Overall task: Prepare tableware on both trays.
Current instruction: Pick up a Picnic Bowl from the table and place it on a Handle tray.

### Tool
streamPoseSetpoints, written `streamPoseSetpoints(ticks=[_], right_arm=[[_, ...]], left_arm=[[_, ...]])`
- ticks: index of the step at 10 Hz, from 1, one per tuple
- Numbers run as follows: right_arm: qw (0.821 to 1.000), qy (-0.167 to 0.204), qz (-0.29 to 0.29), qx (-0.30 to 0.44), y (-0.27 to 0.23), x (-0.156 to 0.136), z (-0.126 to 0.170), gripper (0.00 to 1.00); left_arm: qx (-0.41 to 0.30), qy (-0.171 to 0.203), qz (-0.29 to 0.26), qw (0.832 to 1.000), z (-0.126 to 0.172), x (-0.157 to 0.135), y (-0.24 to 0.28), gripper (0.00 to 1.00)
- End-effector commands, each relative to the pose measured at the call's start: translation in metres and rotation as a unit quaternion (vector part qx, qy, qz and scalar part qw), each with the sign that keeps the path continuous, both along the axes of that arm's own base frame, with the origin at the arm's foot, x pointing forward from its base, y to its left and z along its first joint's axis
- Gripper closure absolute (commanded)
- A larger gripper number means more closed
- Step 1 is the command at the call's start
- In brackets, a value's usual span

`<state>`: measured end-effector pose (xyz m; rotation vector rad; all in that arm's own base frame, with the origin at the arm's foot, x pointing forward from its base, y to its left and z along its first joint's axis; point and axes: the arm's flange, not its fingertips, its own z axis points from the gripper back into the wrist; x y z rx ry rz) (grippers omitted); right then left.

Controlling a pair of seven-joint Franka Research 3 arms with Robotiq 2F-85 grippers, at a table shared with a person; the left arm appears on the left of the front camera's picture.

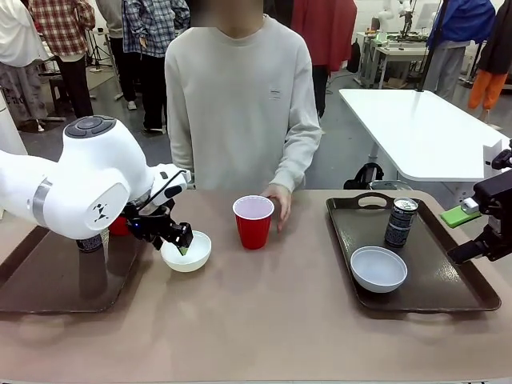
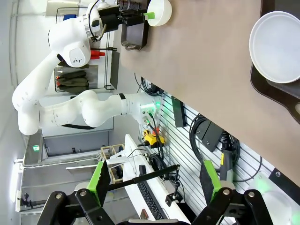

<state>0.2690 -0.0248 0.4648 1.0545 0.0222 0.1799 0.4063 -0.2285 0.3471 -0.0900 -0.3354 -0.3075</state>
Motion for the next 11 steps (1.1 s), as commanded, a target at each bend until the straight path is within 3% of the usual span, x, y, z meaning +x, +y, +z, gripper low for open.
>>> streamPoseSetpoints(ticks=[1, 9, 10, 11], right_arm=[[1.0, -0.007, 0.004, 0.018, 0.002, -0.001, -0.002, 0.0], [1.0, -0.007, 0.004, 0.018, 0.002, -0.001, -0.002, 0.0], [1.0, -0.007, 0.004, 0.018, 0.002, -0.001, -0.002, 0.0], [1.0, -0.007, 0.004, 0.018, 0.002, -0.001, -0.002, 0.0]], left_arm=[[0.001, -0.007, 0.025, 1.0, -0.006, 0.004, -0.013, 1.0], [0.014, -0.008, 0.031, 0.999, -0.001, -0.006, -0.008, 1.0], [0.015, 0.023, 0.005, 1.0, 0.014, -0.031, 0.004, 1.0], [0.012, 0.041, -0.037, 0.998, 0.042, -0.076, 0.033, 1.0]])
